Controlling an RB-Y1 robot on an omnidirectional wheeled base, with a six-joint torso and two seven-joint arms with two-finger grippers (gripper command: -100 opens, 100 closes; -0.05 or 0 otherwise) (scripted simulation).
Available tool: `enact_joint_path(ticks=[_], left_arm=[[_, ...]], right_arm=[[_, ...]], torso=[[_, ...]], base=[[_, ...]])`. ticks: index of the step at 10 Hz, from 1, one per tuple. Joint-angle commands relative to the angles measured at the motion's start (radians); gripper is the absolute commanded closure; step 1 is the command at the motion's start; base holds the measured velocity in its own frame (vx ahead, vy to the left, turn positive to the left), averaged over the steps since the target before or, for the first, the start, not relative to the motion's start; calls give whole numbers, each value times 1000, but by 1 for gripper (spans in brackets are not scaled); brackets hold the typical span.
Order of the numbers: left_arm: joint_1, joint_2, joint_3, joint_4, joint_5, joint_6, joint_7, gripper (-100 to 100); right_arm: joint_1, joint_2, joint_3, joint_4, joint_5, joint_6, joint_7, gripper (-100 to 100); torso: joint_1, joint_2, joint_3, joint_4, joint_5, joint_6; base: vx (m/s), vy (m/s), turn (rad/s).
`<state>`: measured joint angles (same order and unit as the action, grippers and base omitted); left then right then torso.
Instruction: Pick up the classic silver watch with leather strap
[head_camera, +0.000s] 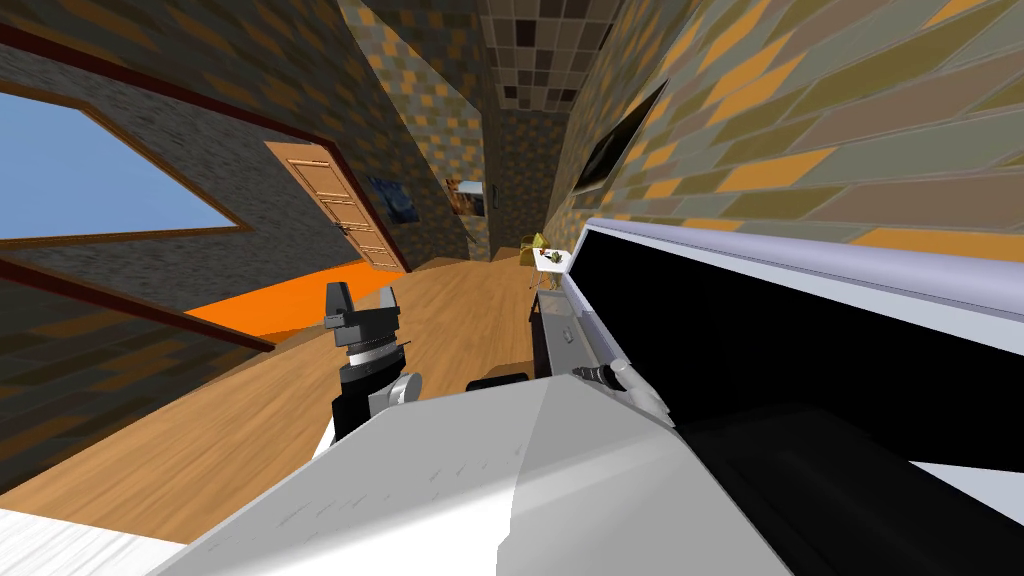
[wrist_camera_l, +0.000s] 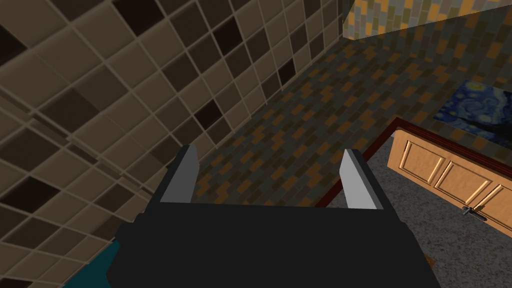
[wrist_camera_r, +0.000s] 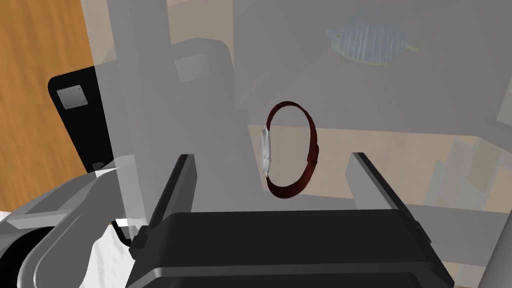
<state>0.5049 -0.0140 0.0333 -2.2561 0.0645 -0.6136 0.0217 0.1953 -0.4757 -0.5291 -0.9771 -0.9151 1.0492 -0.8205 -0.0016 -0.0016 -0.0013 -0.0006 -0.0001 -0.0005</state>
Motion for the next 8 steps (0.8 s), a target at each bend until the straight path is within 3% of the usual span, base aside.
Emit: enact_joint_path(ticks=[1,4,5,6,8], left_arm=[[0,0,0,0,0,0,0,0],[0,0,0,0,0,0,0,0],[0,0,0,0,0,0,0,0],[0,0,0,0,0,0,0,0],[0,0,0,0,0,0,0,0]], right_arm=[[-11,24,7,25,11,-33,15,-100],[-22,48,14,49,23,-66,31,-100],[-20,44,13,39,22,-55,21,-100],[-20,44,13,42,22,-59,24,100],[-21,45,13,42,21,-58,23,100]], torso=[[0,0,0,0,0,0],[-2,0,0,0,-1,0],[-2,0,0,0,-1,0],[0,1,1,0,0,0],[0,1,1,0,1,0]], base=[[24,-26,-36],[22,-35,-14],[0,0,0],[0,0,0],[0,0,0]])
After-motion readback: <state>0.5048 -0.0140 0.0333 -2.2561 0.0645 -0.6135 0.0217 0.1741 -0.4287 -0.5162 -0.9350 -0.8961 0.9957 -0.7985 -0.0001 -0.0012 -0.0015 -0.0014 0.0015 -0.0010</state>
